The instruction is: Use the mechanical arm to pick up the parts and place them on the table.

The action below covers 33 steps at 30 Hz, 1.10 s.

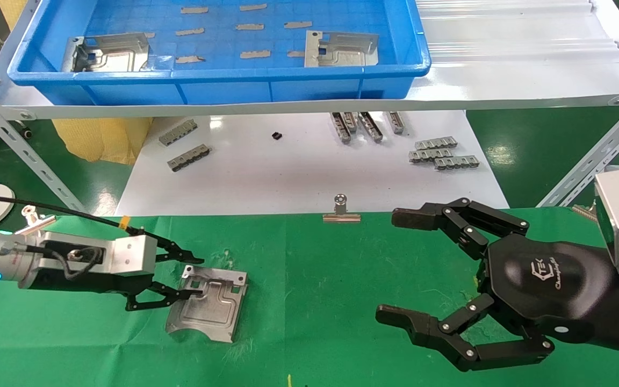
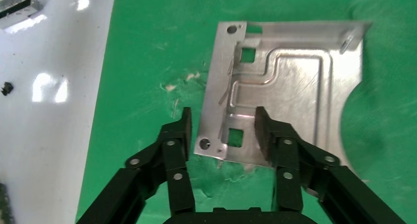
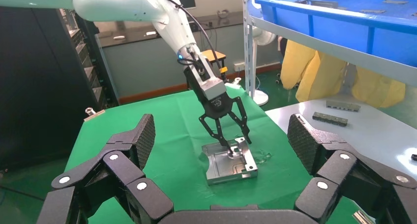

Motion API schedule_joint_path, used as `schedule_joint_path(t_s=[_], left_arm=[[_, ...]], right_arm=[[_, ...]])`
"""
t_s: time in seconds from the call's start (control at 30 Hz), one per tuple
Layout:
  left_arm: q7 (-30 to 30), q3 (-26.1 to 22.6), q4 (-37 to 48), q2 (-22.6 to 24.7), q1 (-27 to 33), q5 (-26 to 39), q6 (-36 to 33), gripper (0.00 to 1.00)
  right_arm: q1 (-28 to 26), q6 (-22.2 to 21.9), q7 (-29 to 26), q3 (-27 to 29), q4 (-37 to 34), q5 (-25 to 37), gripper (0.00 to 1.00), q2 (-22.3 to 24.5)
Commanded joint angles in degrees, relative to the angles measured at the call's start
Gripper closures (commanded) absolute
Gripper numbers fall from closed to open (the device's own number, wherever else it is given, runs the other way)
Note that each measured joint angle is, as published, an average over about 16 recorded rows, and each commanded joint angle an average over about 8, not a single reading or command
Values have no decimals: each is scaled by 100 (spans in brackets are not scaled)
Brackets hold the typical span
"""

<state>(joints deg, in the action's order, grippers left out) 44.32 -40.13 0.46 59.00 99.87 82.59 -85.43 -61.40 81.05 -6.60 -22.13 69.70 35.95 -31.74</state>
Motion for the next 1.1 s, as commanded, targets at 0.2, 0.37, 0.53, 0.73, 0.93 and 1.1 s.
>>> schedule_joint_path(t_s=[0.2,0.37,0.53,0.73,0.93,1.1], left_arm=[[-419,200,201,-172,58,-281,-319,0],[-788,486,332,-353,-6,-667,-473,0],[-1130,736,442,-462,-96,-989,-518,0],[-1218,830,492,-487,-142,-1114,-521,0],[-1203,797,399,-490,-159,-1080,-508,0],[-1423,880,-6,-589,-349,-1235,-484,0]], right_arm=[[0,0,0,0,0,0,0,0],[0,0,0,0,0,0,0,0],[1,-1,0,0,-1,0,0,0],[2,-2,0,1,-2,0,0,0],[1,-2,0,1,-2,0,0,0],[2,-2,0,1,-2,0,0,0]])
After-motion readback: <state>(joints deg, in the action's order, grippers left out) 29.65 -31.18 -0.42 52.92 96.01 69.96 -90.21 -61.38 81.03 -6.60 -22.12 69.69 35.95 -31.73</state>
